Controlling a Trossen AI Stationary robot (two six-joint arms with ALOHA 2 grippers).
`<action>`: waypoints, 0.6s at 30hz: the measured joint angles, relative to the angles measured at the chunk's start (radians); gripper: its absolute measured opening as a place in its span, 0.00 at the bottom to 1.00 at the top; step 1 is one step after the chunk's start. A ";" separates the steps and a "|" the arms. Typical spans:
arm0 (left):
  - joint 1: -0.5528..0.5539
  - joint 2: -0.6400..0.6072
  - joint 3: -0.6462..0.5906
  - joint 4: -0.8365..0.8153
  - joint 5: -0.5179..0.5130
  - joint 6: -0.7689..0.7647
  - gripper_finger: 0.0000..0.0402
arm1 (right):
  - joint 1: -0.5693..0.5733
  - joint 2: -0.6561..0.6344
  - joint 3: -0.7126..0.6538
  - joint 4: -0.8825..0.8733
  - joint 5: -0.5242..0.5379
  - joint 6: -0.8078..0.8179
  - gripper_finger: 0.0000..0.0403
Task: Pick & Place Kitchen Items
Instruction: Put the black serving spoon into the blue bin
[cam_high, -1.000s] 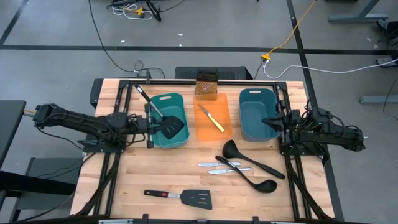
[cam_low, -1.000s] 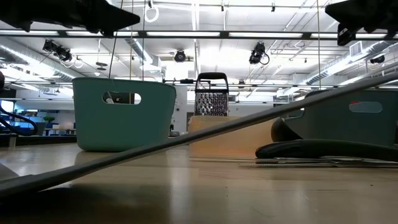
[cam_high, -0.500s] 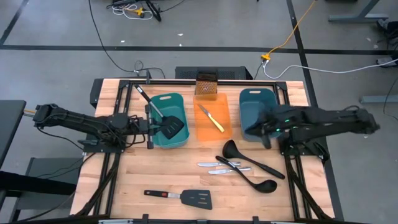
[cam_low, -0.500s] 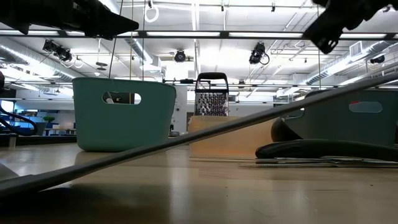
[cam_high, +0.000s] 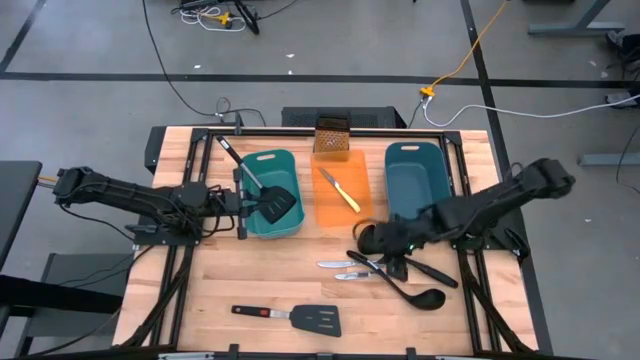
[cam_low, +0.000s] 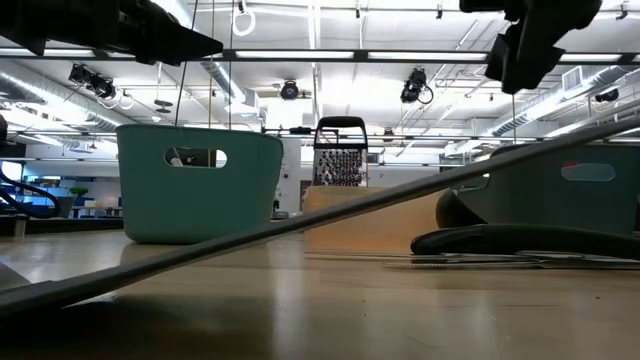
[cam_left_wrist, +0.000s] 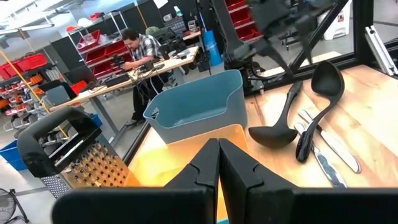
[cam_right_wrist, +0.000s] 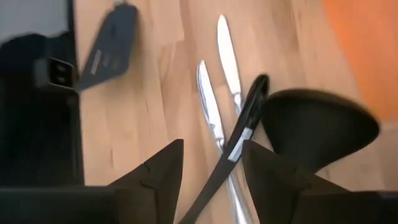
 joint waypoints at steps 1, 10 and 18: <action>0.000 0.000 0.000 0.000 0.000 0.002 0.04 | 0.020 0.032 0.016 -0.012 0.018 0.023 0.42; 0.000 0.000 0.000 -0.002 0.000 0.003 0.04 | 0.129 0.270 0.075 -0.090 0.107 0.239 0.40; 0.000 0.000 0.000 -0.002 0.001 -0.015 0.04 | 0.149 0.378 0.076 -0.078 0.108 0.299 0.42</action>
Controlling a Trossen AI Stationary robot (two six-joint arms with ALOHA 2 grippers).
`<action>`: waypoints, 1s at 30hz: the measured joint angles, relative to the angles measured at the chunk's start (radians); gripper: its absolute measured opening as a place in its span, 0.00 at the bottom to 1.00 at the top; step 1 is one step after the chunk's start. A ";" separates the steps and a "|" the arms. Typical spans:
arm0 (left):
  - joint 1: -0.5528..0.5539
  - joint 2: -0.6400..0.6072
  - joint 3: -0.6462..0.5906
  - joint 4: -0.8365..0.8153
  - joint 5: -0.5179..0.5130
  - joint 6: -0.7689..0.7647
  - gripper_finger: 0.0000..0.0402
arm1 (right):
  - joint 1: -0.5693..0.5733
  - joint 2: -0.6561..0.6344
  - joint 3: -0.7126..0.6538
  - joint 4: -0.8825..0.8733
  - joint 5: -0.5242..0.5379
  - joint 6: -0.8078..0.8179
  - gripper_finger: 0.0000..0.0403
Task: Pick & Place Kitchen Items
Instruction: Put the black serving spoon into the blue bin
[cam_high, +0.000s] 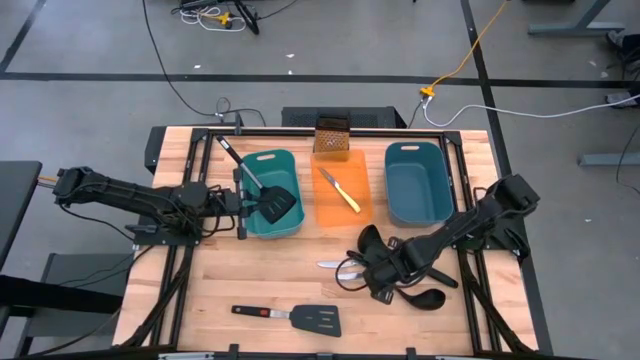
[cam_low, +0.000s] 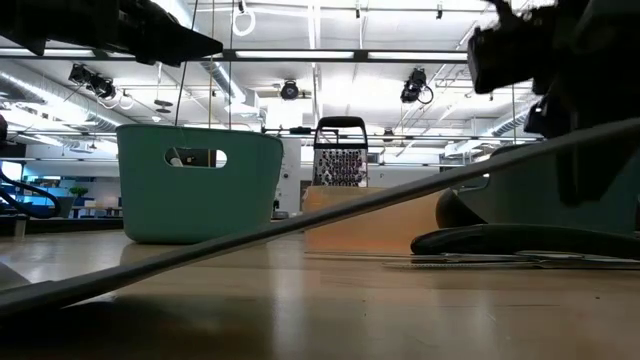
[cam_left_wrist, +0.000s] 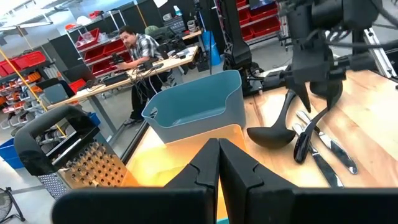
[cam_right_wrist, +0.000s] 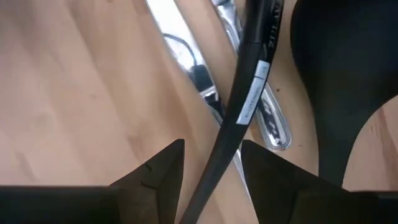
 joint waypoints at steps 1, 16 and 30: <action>0.000 0.000 0.000 0.000 0.000 0.000 0.04 | 0.001 0.009 0.000 0.000 0.009 0.004 0.42; 0.000 0.000 0.000 0.000 0.000 -0.015 0.04 | 0.002 0.122 0.000 0.028 0.037 0.023 0.42; 0.000 0.000 0.000 0.000 0.001 -0.015 0.04 | 0.002 0.141 0.002 0.070 0.037 0.011 0.12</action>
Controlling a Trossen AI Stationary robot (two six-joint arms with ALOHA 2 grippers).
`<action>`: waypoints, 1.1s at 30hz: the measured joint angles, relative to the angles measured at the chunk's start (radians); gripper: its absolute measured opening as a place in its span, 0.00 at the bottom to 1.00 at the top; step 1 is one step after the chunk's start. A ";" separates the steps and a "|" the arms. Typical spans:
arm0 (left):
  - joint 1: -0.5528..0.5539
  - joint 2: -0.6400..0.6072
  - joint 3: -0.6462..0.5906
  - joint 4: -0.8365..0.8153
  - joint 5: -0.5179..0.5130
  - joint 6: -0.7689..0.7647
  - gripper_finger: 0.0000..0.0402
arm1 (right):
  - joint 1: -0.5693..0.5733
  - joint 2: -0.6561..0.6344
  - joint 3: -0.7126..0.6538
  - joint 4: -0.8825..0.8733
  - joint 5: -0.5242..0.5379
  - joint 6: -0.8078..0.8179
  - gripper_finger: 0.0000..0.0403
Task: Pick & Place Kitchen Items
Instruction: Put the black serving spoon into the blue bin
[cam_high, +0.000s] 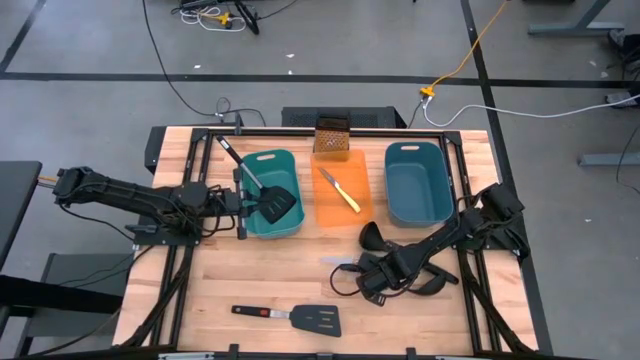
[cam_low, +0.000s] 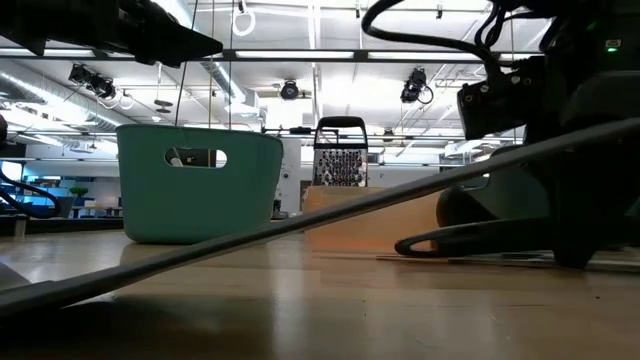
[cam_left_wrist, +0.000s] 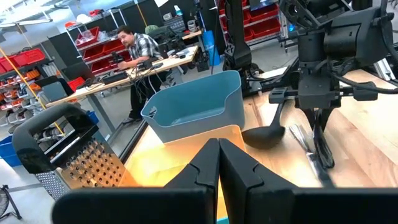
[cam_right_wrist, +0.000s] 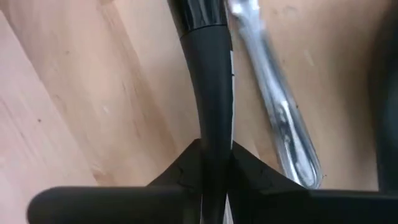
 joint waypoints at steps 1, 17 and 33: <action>0.000 0.000 0.000 0.000 0.002 0.000 0.04 | 0.000 0.000 0.000 -0.001 0.000 0.001 0.12; 0.000 0.000 0.000 0.000 0.002 0.000 0.04 | -0.002 -0.004 0.144 -0.141 -0.039 -0.046 0.12; 0.000 0.000 0.000 0.000 0.003 -0.002 0.04 | -0.020 -0.084 0.192 -0.016 -0.063 -0.160 0.12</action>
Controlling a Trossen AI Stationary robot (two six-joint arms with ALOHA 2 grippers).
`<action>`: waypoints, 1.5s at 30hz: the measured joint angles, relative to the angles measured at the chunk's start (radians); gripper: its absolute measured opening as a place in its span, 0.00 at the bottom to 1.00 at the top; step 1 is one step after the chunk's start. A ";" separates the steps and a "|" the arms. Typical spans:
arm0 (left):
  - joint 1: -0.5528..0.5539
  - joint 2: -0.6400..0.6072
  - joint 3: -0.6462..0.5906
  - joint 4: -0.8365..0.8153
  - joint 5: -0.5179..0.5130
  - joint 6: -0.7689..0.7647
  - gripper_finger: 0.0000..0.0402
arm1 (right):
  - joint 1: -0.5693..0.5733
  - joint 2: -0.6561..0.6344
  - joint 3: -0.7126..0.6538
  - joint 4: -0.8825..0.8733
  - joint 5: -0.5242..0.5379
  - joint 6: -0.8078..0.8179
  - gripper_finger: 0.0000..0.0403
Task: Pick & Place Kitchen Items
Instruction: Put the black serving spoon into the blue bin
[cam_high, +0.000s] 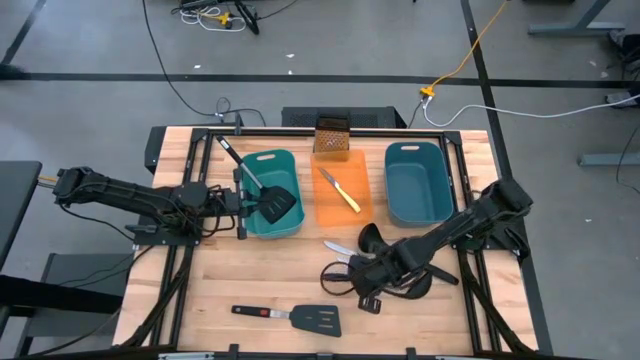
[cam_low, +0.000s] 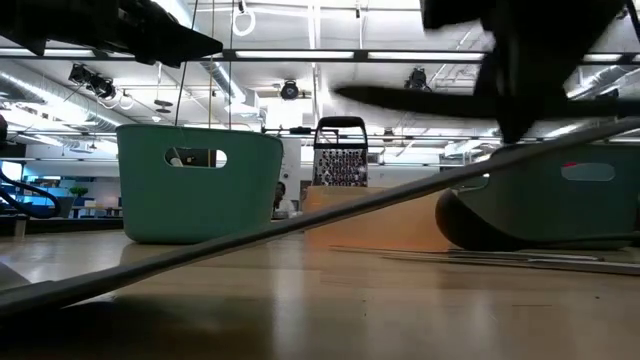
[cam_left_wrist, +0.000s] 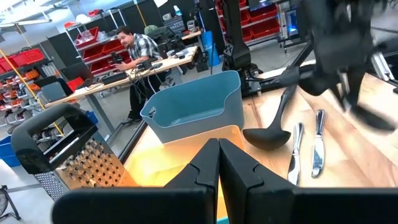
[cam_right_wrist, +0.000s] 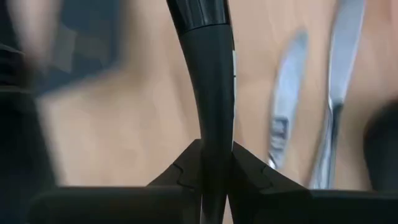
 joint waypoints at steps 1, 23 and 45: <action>0.000 0.000 0.000 0.000 0.000 -0.002 0.04 | -0.006 -0.027 0.000 0.019 0.000 -0.011 0.12; 0.000 0.000 0.000 -0.002 0.001 -0.006 0.04 | -0.080 -0.386 0.000 0.131 0.079 -0.098 0.12; 0.000 0.000 0.000 -0.002 0.017 -0.006 0.04 | -0.123 -0.447 0.000 0.306 0.063 -0.323 0.12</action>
